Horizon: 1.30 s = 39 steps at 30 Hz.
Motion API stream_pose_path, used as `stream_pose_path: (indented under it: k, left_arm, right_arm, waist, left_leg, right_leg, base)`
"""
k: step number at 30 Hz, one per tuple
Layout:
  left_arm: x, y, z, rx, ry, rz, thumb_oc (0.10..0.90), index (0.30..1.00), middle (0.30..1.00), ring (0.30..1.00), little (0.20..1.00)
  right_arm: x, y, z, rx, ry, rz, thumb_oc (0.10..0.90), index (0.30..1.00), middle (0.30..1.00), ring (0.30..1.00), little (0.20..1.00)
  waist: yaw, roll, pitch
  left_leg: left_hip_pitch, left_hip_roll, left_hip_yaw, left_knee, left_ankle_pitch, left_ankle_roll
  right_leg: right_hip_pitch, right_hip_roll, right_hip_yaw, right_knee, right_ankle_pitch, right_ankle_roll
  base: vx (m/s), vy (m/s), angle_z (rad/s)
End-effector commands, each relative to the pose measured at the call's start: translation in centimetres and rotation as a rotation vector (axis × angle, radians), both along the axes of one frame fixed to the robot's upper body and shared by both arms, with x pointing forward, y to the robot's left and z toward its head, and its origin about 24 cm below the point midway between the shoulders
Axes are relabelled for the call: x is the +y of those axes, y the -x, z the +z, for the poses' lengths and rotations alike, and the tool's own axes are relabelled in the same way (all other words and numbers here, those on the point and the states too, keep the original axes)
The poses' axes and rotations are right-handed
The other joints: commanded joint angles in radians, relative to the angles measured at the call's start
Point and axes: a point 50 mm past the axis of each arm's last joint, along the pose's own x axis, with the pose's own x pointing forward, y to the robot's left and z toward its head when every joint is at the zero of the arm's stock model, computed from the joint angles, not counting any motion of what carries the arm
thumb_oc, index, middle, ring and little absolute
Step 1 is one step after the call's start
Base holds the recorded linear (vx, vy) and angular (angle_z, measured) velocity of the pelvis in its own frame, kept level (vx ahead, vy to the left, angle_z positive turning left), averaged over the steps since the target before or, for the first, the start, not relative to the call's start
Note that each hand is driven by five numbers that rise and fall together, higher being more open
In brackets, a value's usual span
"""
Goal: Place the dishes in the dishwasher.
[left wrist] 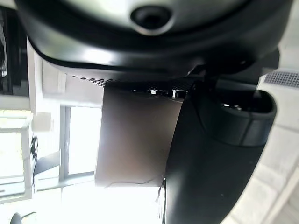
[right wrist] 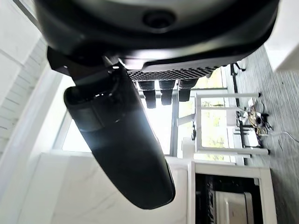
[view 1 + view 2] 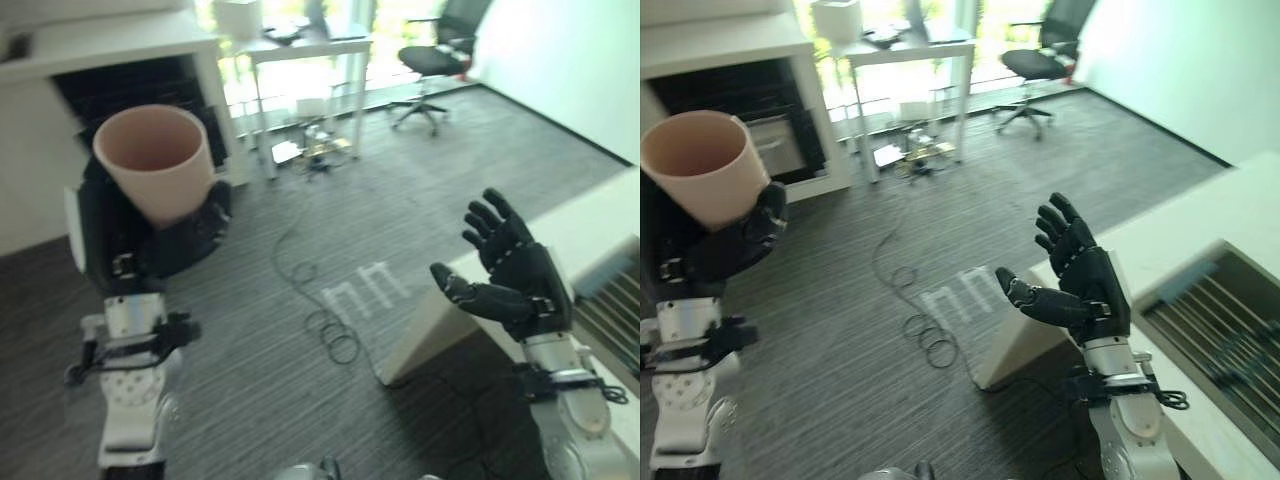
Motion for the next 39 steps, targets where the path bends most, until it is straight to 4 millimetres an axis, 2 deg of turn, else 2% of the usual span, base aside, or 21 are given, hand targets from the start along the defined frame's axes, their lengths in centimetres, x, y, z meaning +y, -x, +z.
stream_pose_path:
  k: [1,2,3,6,9,13,21,29,30,32,33,34,35,36,37,38,39]
  left_arm:
    - [-0.6,1.9,3.5,-0.211,-0.049,-0.063,0.4,0.3,0.3,0.3,0.3]
    - [-0.4,2.2,3.1,-0.203,-0.033,-0.076,0.4,0.3,0.3,0.3,0.3]
    - [-0.3,2.4,2.9,-0.199,-0.028,-0.084,0.4,0.3,0.3,0.3,0.3]
    - [-0.5,3.1,2.7,-0.219,-0.034,-0.104,0.4,0.3,0.3,0.3,0.3]
    - [-0.7,3.3,2.8,-0.232,-0.007,-0.123,0.4,0.3,0.3,0.3,0.3]
    - [-0.6,2.9,3.3,-0.235,0.039,-0.125,0.4,0.3,0.3,0.3,0.3]
    - [-0.4,3.2,3.4,-0.246,0.119,-0.168,0.4,0.3,0.3,0.3,0.3]
    - [0.1,3.6,3.0,-0.228,0.122,-0.157,0.4,0.3,0.3,0.3,0.3]
    - [0.2,3.6,3.0,-0.225,0.127,-0.161,0.4,0.3,0.3,0.3,0.3]
    - [0.2,3.6,2.9,-0.224,0.136,-0.172,0.4,0.3,0.3,0.3,0.3]
    - [0.1,3.6,2.9,-0.225,0.142,-0.188,0.4,0.3,0.3,0.3,0.3]
    - [-0.1,3.6,2.7,-0.225,0.145,-0.208,0.4,0.3,0.3,0.3,0.3]
    - [-0.2,3.6,2.6,-0.221,0.146,-0.213,0.4,0.3,0.3,0.3,0.3]
    - [-0.1,3.5,2.4,-0.207,0.151,-0.219,0.4,0.3,0.3,0.3,0.3]
    - [0.1,3.4,2.0,-0.191,0.155,-0.213,0.4,0.3,0.3,0.3,0.3]
    - [0.2,3.4,1.9,-0.185,0.157,-0.209,0.4,0.3,0.3,0.3,0.3]
    - [0.2,3.4,1.9,-0.183,0.158,-0.208,0.4,0.3,0.3,0.3,0.3]
  right_arm:
    - [-1.6,0.1,4.6,-0.261,0.069,-0.02,0.8,0.9,0.9,0.9,0.9]
    - [-1.8,0.3,4.5,-0.255,0.067,-0.021,0.8,0.9,0.9,0.9,0.9]
    - [-1.9,0.4,4.4,-0.251,0.062,-0.013,0.8,0.9,0.9,0.9,0.9]
    - [-1.3,0.5,4.5,-0.26,0.08,0.022,0.8,0.9,0.9,0.9,0.9]
    - [-0.9,-0.1,4.9,-0.269,0.066,0.024,0.8,0.9,0.9,0.9,0.9]
    - [0.6,-1.1,5.4,-0.287,0.062,0.055,0.8,0.9,0.9,0.9,0.9]
    - [0.4,-0.7,5.0,-0.251,0.086,0.069,0.8,0.9,0.9,0.9,0.9]
    - [-0.1,-0.3,4.7,-0.226,0.097,0.07,0.8,0.9,0.9,0.9,0.9]
    - [-0.2,-0.2,4.7,-0.224,0.099,0.071,0.8,0.9,0.9,0.9,0.9]
    - [-0.2,-0.2,4.7,-0.222,0.107,0.07,0.8,0.9,0.9,0.9,0.9]
    - [-0.3,-0.3,4.6,-0.221,0.114,0.066,0.8,0.9,0.9,0.9,0.9]
    - [-0.4,-0.3,4.5,-0.22,0.129,0.062,0.8,0.9,0.9,0.9,0.9]
    - [-0.5,-0.3,4.4,-0.218,0.132,0.058,0.8,0.9,0.9,0.9,0.9]
    - [-0.7,-0.2,4.2,-0.21,0.13,0.05,0.8,0.9,0.9,0.9,0.9]
    - [-0.7,-0.3,4.0,-0.2,0.132,0.056,0.8,0.9,0.9,0.9,0.9]
    - [-0.7,-0.3,4.0,-0.197,0.137,0.061,0.8,0.9,0.9,0.9,0.9]
    - [-0.7,-0.3,4.0,-0.196,0.138,0.062,0.8,0.9,0.9,0.9,0.9]
  waist:
    - [-0.046,0.0,-0.136]
    - [-0.049,-0.004,-0.136]
    - [-0.048,-0.006,-0.137]
    - [-0.028,-0.01,-0.132]
    - [-0.002,-0.012,-0.133]
    - [0.016,0.007,-0.138]
    - [-0.003,0.009,-0.14]
    - [-0.01,-0.002,-0.131]
    - [-0.011,-0.008,-0.124]
    - [-0.015,-0.015,-0.116]
    - [-0.014,-0.032,-0.101]
    - [-0.01,-0.058,-0.068]
    - [-0.012,-0.059,-0.059]
    - [-0.014,-0.053,-0.051]
    - [-0.009,-0.02,-0.045]
    - [-0.004,0.002,-0.043]
    - [0.0,0.01,-0.043]
  left_leg:
    - [-0.018,0.086,-0.073,0.064,0.036,0.079]
    - [-0.02,0.072,-0.095,0.064,0.038,0.082]
    - [-0.02,0.065,-0.106,0.064,0.038,0.083]
    - [-0.022,0.036,-0.14,0.064,0.035,0.091]
    - [-0.02,0.02,-0.161,0.064,0.039,0.092]
    - [-0.006,0.018,-0.172,0.064,0.036,0.088]
    - [0.01,0.039,-0.164,0.064,0.029,0.081]
    - [0.042,0.061,-0.135,0.064,0.039,0.064]
    - [0.051,0.063,-0.128,0.064,0.048,0.059]
    - [0.071,0.067,-0.11,0.064,0.1,0.045]
    - [0.081,0.064,-0.091,0.064,0.211,0.02]
    - [0.012,0.061,-0.068,0.188,0.302,-0.001]
    - [-0.024,0.08,-0.052,0.217,0.315,-0.006]
    - [-0.058,0.14,0.0,0.157,0.314,-0.012]
    - [-0.085,0.196,0.018,0.064,0.303,-0.018]
    - [-0.132,0.222,0.008,0.064,0.282,-0.021]
    - [-0.16,0.232,0.0,0.064,0.28,-0.025]
  right_leg:
    - [0.011,-0.004,0.025,-0.144,0.146,0.104]
    - [-0.003,0.038,0.071,-0.144,0.105,0.096]
    - [-0.007,0.057,0.09,-0.144,0.082,0.087]
    - [-0.003,0.087,0.123,-0.144,0.05,0.067]
    - [0.003,0.085,0.111,-0.144,0.047,0.066]
    - [0.008,0.086,0.106,-0.144,0.02,0.061]
    - [0.023,0.096,0.104,-0.144,0.004,0.051]
    - [0.033,0.103,0.097,-0.144,-0.003,0.034]
    - [0.037,0.105,0.096,-0.144,-0.001,0.029]
    - [0.041,0.108,0.098,-0.144,-0.006,0.018]
    - [0.052,0.102,0.1,-0.144,-0.012,0.003]
    - [0.067,0.088,0.104,-0.144,-0.012,-0.02]
    - [0.073,0.09,0.101,-0.144,-0.013,-0.025]
    - [0.081,0.09,0.091,-0.144,-0.021,-0.017]
    - [0.095,0.104,0.086,-0.144,-0.043,0.002]
    - [0.104,0.119,0.084,-0.144,-0.055,0.008]
    - [0.11,0.124,0.084,-0.144,-0.059,0.01]
  base:
    - [0.12,0.108,1.42]
    - [0.11,0.071,1.02]
    - [0.1,0.047,0.4]
    - [0.06,-0.033,0.49]
    - [0.01,-0.078,0.55]
    - [0.06,-0.101,0.2]
    - [0.07,-0.054,0.0]
    - [0.09,-0.085,0.0]
    - [0.1,-0.121,0.0]
    - [0.09,-0.116,-0.02]
    - [0.09,-0.179,0.01]
    - [0.1,-0.18,0.1]
    - [0.19,-0.102,0.5]
    - [0.36,0.127,0.55]
    - [0.45,0.22,0.61]
    - [0.36,0.237,0.33]
    - [0.29,0.173,0.25]
